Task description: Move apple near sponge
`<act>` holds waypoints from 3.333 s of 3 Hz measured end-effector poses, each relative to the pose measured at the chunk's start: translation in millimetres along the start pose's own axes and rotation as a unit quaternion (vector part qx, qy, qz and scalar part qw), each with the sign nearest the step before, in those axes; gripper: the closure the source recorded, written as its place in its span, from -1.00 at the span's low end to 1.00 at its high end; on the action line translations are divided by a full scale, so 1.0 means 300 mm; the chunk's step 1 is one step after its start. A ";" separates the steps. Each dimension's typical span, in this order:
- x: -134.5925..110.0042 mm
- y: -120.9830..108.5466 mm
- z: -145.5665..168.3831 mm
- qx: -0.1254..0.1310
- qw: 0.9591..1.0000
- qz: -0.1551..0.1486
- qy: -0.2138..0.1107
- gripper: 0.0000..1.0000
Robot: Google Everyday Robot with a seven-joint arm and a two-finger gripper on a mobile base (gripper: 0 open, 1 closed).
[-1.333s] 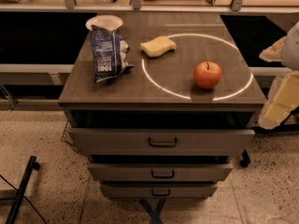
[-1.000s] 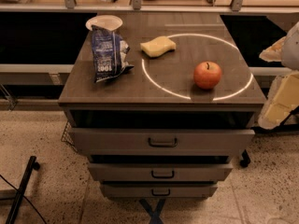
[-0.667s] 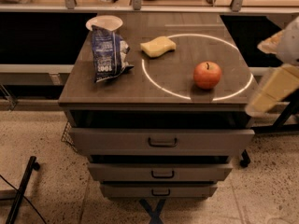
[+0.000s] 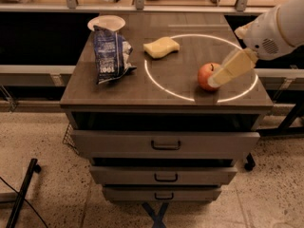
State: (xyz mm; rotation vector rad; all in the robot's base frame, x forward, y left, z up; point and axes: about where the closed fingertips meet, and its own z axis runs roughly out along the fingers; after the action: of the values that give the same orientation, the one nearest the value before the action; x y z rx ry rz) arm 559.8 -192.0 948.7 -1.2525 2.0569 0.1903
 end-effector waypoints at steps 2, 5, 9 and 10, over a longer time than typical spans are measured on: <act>0.046 -0.093 0.314 0.033 0.996 0.084 -0.021 -1.00; 0.116 -0.163 0.357 0.080 0.992 0.097 -0.001 -0.24; -0.329 -0.319 0.464 0.065 0.995 0.061 -0.045 1.00; -0.387 -0.388 0.485 0.098 0.993 0.053 -0.036 1.00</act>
Offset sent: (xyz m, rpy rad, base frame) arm 0.0970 0.0062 -0.1128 0.0744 -0.0232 -0.2946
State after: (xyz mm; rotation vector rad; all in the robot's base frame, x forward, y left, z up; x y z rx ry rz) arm 759.9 -101.9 941.7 -1.0048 2.0270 0.0785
